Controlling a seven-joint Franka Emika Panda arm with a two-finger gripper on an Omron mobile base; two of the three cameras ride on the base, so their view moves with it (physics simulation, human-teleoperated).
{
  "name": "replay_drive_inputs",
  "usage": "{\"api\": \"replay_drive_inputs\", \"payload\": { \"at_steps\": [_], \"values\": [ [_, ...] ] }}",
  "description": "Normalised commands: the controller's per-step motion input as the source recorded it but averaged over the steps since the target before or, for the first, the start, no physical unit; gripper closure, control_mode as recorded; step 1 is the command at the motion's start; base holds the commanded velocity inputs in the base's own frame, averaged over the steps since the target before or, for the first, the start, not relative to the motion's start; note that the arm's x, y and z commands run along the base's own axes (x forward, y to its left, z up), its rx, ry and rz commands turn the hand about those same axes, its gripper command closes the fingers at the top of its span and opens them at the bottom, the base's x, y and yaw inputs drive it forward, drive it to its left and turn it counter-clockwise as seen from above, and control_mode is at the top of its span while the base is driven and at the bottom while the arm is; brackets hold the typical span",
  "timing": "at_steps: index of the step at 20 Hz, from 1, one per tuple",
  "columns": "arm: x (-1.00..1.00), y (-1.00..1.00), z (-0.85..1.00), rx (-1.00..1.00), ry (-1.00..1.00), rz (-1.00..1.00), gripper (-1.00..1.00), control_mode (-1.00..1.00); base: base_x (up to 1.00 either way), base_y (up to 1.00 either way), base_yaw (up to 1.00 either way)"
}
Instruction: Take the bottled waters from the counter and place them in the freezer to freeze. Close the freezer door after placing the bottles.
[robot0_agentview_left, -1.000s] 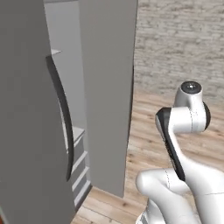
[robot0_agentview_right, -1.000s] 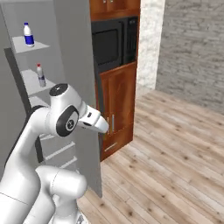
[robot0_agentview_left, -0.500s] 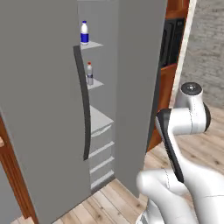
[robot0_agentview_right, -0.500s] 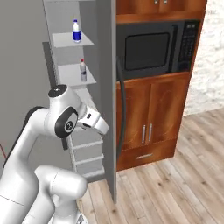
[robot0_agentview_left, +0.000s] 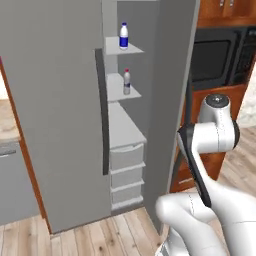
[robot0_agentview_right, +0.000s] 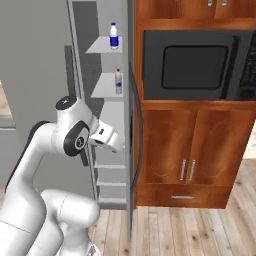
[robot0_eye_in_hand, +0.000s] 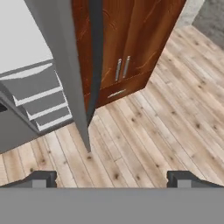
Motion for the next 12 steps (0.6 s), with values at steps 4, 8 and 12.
{"api": "replay_drive_inputs", "payload": {
  "at_steps": [4, 8, 12],
  "values": [
    [0.0, 0.0, 0.0, 0.0, 0.0, 0.0, -1.0, 1.0, -0.09, -0.27, 0.6],
    [0.0, 0.0, 0.0, 0.0, 0.0, 0.0, -1.0, 1.0, 0.0, -0.32, 0.61],
    [0.0, 0.0, 0.0, 0.0, 0.0, 0.0, -1.0, 1.0, -0.12, -0.26, 0.34]
  ]
}}
